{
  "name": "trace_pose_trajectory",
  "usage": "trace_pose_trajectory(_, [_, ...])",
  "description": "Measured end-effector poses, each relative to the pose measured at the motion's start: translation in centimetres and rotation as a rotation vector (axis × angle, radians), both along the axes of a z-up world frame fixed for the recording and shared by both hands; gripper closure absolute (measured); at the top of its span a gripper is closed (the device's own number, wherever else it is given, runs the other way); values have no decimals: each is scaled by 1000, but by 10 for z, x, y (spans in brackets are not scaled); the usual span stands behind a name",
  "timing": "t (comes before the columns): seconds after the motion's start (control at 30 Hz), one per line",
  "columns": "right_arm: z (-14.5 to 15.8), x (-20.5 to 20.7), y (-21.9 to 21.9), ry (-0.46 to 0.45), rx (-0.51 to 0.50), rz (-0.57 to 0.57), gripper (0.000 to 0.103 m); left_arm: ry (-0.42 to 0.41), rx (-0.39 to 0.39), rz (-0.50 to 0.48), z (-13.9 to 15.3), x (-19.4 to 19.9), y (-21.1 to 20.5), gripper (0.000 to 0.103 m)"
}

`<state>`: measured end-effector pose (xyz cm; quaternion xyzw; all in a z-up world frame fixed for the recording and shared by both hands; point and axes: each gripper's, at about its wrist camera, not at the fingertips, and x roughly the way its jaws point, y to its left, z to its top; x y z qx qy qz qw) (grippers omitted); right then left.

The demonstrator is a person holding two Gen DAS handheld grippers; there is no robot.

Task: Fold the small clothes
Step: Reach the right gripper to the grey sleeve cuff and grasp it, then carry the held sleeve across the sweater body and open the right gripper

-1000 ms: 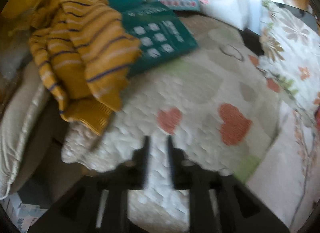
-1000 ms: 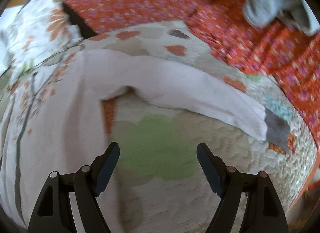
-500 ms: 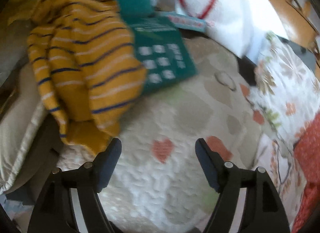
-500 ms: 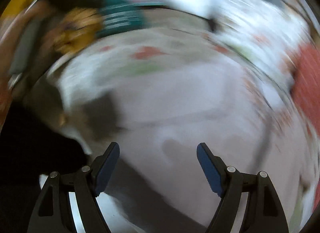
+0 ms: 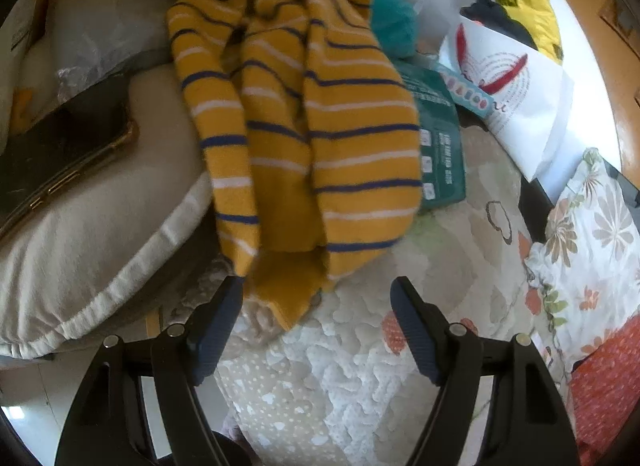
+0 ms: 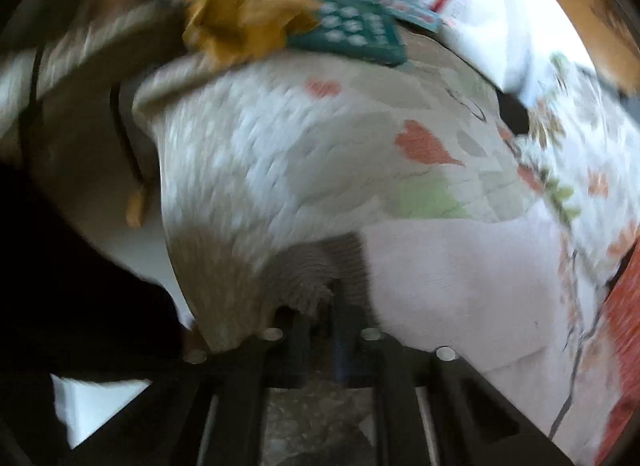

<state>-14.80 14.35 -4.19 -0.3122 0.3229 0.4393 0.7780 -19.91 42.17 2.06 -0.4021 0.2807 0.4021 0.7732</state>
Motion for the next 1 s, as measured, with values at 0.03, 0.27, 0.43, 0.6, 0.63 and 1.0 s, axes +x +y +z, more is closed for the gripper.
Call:
trace_pose_trajectory(0.03, [17,9,-6,16,44,-30,94,3,11,-5,1,3,-5,28])
trace_pose_trajectory(0.27, [147,105,-115,29,373,-330,94,25,43,-100,7,39,-44,28])
trace_pose_trajectory(0.43, [177,177,-236,-2,438,-629,94,46,93,-234,14,83,-91,28])
trace_pose_trajectory(0.6, [144,249,-343,13,363,-941,94,85,135,-383,14,129,-144,28])
trace_pose_trajectory(0.63, [134,262,-359,26,342,-993,94,98,146,-410,13,139,-156,28])
trace_pose_trajectory(1.0, [62,299,-493,191,286,-1283,68,159,182,-636,3,198,-245,28])
